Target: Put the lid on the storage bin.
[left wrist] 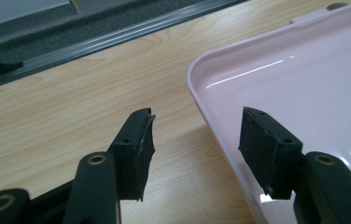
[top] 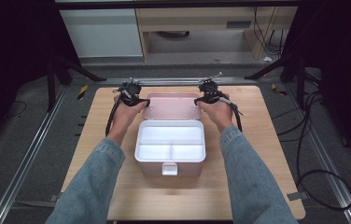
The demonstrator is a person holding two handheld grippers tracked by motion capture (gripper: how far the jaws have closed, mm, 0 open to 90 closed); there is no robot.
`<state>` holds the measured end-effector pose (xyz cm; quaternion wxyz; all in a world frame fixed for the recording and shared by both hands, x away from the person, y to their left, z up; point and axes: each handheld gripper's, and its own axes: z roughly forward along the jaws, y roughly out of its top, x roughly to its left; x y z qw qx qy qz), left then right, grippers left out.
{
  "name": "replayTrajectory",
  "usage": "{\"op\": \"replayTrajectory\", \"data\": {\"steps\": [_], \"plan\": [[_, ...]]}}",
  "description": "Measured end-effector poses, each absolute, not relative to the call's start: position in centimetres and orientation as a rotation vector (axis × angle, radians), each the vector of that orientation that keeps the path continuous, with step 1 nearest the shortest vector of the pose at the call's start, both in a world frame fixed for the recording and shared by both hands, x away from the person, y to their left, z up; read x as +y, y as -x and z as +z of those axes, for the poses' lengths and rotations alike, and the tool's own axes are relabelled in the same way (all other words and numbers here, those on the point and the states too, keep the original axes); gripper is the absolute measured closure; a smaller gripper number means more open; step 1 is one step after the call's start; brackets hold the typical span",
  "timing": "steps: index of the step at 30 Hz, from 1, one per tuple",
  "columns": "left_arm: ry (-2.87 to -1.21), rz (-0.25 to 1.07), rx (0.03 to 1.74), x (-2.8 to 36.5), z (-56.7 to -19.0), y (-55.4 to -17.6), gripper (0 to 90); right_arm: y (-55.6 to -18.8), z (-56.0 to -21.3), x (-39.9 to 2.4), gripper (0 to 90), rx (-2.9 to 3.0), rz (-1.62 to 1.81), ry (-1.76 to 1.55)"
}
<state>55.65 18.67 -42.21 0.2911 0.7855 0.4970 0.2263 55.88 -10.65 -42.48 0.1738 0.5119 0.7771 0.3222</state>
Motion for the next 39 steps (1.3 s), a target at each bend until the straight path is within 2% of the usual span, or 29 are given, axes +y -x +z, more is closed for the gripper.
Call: {"op": "replayTrajectory", "data": {"steps": [4,8,13,19,23,28,32,39], "plan": [[-2.07,0.585,1.361,18.5,-43.0,-56.4,48.6,-56.0,-42.9,-10.4,57.6,2.207,0.909,-1.471],[-2.077,0.574,1.365,18.4,-43.4,-56.7,56.3,-56.0,-43.0,-10.4,63.5,2.206,0.912,-1.489],[-2.077,0.526,1.359,18.0,-43.4,-56.8,73.1,-56.0,-43.4,-10.6,65.5,2.207,0.922,-1.51],[-2.041,0.537,1.379,17.9,-42.8,-56.6,76.7,-56.0,-43.6,-10.9,59.8,2.181,0.937,-1.545],[-2.023,0.575,1.371,17.5,-42.3,-56.3,78.7,-56.0,-43.7,-10.7,60.4,2.177,0.963,-1.552],[-1.973,0.611,1.361,17.6,-41.2,-55.7,80.4,-55.9,-43.0,-11.0,66.4,2.147,1.017,-1.569],[-1.928,0.628,1.351,17.7,-40.2,-55.1,81.4,-55.7,-41.9,-11.3,74.8,2.119,1.033,-1.547],[-1.882,0.656,1.321,18.2,-38.1,-53.6,81.8,-54.6,-39.3,-10.8,78.1,2.08,1.024,-1.464]]}}
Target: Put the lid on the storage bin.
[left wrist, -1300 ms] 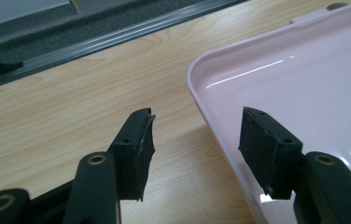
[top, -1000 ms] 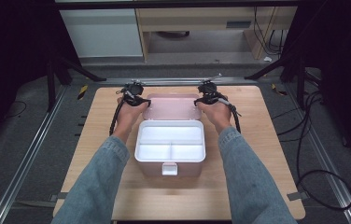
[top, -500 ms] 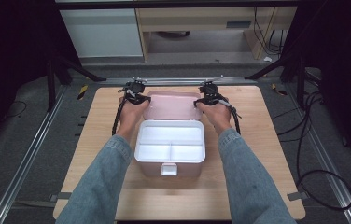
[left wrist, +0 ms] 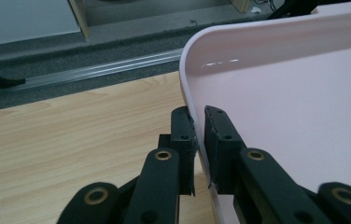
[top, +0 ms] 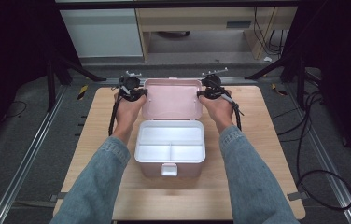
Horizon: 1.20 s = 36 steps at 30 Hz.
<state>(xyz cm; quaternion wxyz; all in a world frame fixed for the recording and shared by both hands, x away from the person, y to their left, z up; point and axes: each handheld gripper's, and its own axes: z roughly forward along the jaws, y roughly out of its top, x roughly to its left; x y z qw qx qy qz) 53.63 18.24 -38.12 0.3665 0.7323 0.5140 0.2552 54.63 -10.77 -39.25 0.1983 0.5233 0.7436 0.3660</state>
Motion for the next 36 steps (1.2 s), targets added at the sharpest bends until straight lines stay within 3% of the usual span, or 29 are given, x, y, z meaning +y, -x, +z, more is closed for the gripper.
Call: {"op": "replayTrajectory", "data": {"steps": [11,23,26,32,36], "plan": [[-1.869,0.705,1.231,18.7,-34.6,-50.6,82.9,-52.0,-36.0,-10.3,82.0,2.006,1.042,-1.373],[-1.85,0.7,1.192,19.0,-33.3,-49.1,82.4,-50.2,-34.4,-10.5,83.8,1.96,1.061,-1.3],[-1.864,0.675,1.171,18.9,-33.0,-48.2,77.4,-49.0,-34.2,-10.6,84.0,1.935,1.089,-1.271],[-1.853,0.694,1.126,19.0,-33.0,-46.0,58.6,-47.0,-34.1,-10.9,84.6,1.893,1.135,-1.241],[-1.852,0.683,1.102,19.4,-33.8,-44.4,53.0,-45.7,-34.3,-11.3,84.6,1.871,1.173,-1.233]]}}
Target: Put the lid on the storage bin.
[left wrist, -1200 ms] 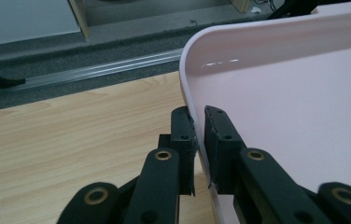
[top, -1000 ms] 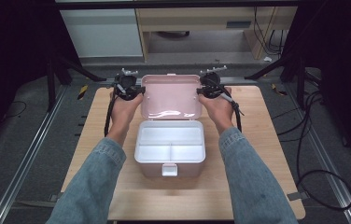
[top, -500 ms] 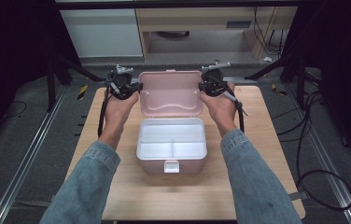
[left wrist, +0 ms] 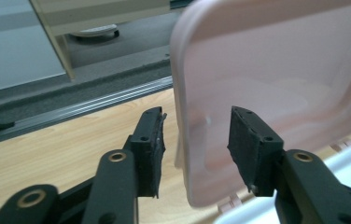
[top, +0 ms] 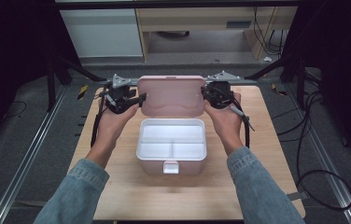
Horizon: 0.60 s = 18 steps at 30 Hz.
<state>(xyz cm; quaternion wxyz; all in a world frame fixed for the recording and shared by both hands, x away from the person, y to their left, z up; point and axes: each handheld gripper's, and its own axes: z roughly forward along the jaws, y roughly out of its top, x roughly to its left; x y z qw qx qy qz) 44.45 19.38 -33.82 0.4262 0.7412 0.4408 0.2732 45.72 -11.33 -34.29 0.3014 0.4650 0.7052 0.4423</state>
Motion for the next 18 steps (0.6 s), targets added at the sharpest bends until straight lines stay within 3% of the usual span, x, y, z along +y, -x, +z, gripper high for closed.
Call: {"op": "replayTrajectory", "data": {"steps": [18], "plan": [[-1.828,0.623,1.094,21.6,-37.1,-41.7,50.2,-39.1,-35.7,-11.8,82.9,1.848,1.182,-1.103]]}}
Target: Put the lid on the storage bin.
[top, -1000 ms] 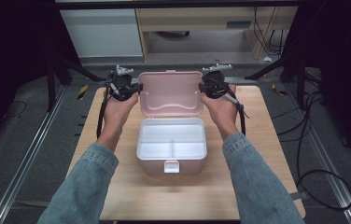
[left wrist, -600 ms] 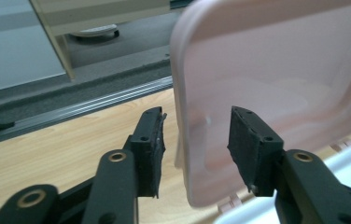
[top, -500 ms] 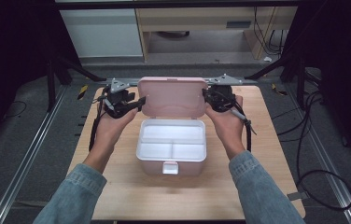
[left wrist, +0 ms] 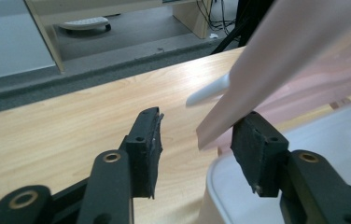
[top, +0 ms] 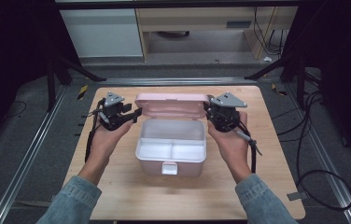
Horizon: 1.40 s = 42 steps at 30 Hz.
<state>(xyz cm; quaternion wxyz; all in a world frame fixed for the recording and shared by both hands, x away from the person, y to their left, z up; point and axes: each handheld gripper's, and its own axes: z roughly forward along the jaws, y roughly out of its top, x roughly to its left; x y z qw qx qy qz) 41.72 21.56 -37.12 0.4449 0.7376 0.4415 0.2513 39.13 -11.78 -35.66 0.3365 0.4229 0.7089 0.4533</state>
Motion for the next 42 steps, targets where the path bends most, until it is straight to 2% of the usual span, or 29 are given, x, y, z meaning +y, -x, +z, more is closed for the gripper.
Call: {"op": "replayTrajectory", "data": {"steps": [12,24,33,37,40,42], "plan": [[-1.834,0.66,1.044,23.5,-38.5,-37.4,48.2,-36.5,-37.8,-12.4,82.6,1.888,1.222,-1.098],[-1.805,0.682,1.107,26.5,-39.4,-36.8,47.0,-35.7,-38.7,-12.8,78.4,1.939,1.256,-1.107],[-1.801,0.683,1.139,27.4,-40.2,-36.9,45.0,-34.2,-40.1,-14.1,69.0,2.022,1.262,-1.148],[-1.82,0.722,1.157,27.6,-40.5,-37.0,39.2,-33.6,-40.6,-15.4,64.6,2.031,1.241,-1.175],[-1.85,0.744,1.166,27.6,-40.9,-37.1,34.0,-33.4,-40.8,-16.7,57.2,2.001,1.214,-1.212],[-1.884,0.77,1.177,27.6,-41.4,-37.3,27.3,-33.7,-41.3,-17.7,48.5,1.979,1.182,-1.251]]}}
